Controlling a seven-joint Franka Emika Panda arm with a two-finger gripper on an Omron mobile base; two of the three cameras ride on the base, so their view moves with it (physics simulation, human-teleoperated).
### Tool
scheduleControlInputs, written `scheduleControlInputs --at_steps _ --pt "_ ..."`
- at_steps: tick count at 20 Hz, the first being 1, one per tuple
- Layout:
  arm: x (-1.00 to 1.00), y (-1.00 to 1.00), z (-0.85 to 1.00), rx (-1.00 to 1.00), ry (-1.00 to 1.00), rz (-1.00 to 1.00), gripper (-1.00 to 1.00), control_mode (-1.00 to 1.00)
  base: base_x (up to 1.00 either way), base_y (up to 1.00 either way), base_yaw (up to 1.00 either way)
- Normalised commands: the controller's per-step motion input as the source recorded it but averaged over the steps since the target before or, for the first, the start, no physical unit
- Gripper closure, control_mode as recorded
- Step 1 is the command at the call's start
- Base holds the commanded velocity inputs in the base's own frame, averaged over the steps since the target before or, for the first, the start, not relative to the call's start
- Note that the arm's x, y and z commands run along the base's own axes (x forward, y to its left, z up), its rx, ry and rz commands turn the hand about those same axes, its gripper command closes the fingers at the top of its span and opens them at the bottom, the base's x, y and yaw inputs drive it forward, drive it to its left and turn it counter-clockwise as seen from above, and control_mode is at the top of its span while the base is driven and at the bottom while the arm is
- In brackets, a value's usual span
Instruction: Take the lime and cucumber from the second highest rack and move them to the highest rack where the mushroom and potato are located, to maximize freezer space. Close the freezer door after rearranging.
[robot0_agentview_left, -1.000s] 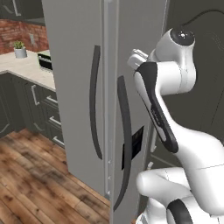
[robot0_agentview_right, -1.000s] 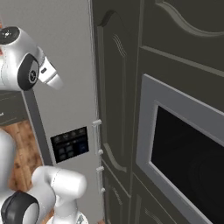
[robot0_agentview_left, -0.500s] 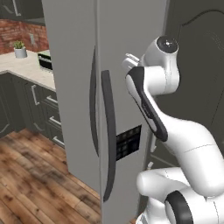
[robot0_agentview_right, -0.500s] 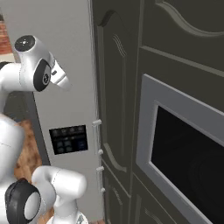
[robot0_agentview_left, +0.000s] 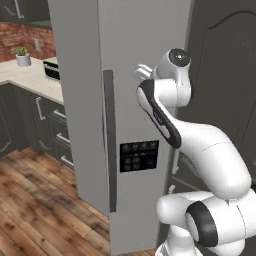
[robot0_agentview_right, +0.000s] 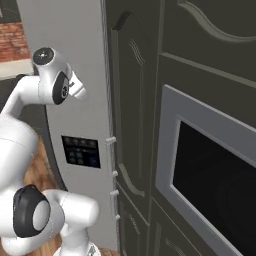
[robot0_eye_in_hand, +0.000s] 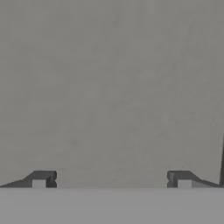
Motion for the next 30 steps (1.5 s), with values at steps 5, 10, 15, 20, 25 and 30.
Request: scheduleControlInputs --at_steps 5,10,15,20,25,30 --pt "0.56 -0.08 -0.34 0.00 -0.12 -0.23 -1.00 -1.00 0.00 0.00 0.00" --pt "0.46 -0.11 -0.23 0.00 -0.12 -0.39 -1.00 -1.00 0.00 0.00 0.00" --pt "0.40 -0.24 -0.14 0.03 -0.02 -0.45 -1.00 -1.00 0.00 0.00 0.00" --pt "0.38 -0.33 -0.13 0.06 -0.03 -0.43 -1.00 -1.00 0.00 0.00 0.00" --pt "0.19 -0.43 -0.18 0.07 -0.10 -0.42 -1.00 -1.00 0.00 0.00 0.00" --pt "-0.01 -0.33 -0.22 0.02 -0.15 -0.30 -1.00 -1.00 0.00 0.00 0.00"
